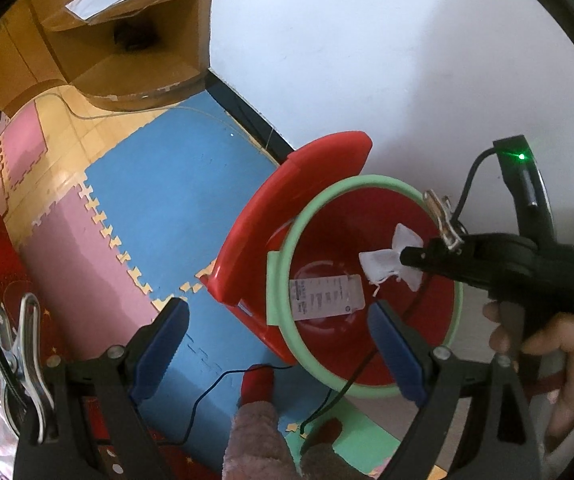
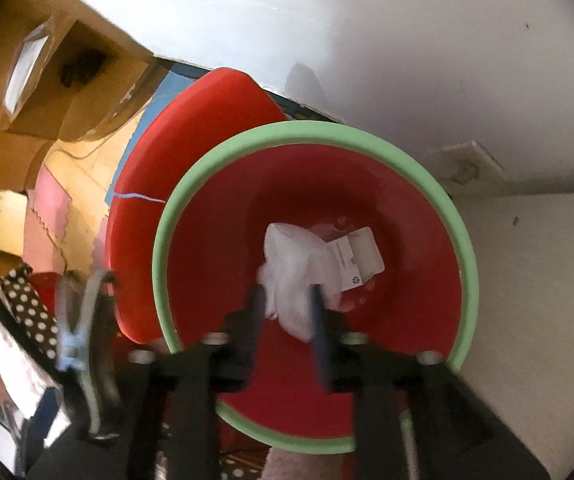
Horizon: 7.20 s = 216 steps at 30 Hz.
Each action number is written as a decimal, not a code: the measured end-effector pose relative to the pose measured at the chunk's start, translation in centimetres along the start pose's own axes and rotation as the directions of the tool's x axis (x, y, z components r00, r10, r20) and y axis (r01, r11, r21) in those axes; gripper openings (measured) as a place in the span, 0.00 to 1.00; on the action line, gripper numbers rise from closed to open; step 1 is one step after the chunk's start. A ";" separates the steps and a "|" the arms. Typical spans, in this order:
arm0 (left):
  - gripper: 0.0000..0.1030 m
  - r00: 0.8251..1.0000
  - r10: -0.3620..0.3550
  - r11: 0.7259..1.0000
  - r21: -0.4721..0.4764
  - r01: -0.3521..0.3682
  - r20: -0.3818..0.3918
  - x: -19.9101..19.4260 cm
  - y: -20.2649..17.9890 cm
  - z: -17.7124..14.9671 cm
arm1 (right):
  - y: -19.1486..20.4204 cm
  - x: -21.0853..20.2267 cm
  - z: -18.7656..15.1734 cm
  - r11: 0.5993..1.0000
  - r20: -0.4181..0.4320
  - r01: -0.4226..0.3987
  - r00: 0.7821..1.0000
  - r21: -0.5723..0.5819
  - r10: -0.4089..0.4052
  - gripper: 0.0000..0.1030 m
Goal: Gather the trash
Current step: 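Move the right gripper over the red bucket and release the white plastic bag, then move both grippers away from the bucket back toward the bed, then grasp the green ribbon with the left gripper while the right gripper approaches the white tissue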
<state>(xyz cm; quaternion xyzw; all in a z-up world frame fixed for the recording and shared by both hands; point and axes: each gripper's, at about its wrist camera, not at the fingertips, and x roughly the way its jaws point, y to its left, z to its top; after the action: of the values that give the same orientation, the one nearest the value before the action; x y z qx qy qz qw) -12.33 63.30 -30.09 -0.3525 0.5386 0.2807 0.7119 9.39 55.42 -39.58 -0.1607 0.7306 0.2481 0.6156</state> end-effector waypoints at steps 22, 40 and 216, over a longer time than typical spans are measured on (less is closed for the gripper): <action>0.91 0.999 -0.034 0.998 0.045 0.033 0.030 -3.3 -2.2 0.4 | -0.8 -6.4 -3.8 0.999 0.093 0.007 0.996 0.040 -0.011 0.46; 0.91 0.996 -0.042 0.989 0.145 0.030 0.076 -11.1 -3.8 -1.4 | -0.1 -18.1 -13.1 0.996 0.296 -0.088 0.951 -0.015 0.089 0.46; 0.16 0.972 -0.233 0.628 0.770 0.116 0.043 -17.9 -55.2 -33.9 | -54.4 -33.0 -44.5 0.929 0.610 -0.222 0.792 0.296 -0.005 0.11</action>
<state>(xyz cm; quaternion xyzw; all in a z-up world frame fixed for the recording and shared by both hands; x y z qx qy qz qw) 6.68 2.89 -7.62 -0.0507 0.5189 -0.0186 0.8531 8.62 -16.74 -10.94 0.0822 0.5378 0.1864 0.8181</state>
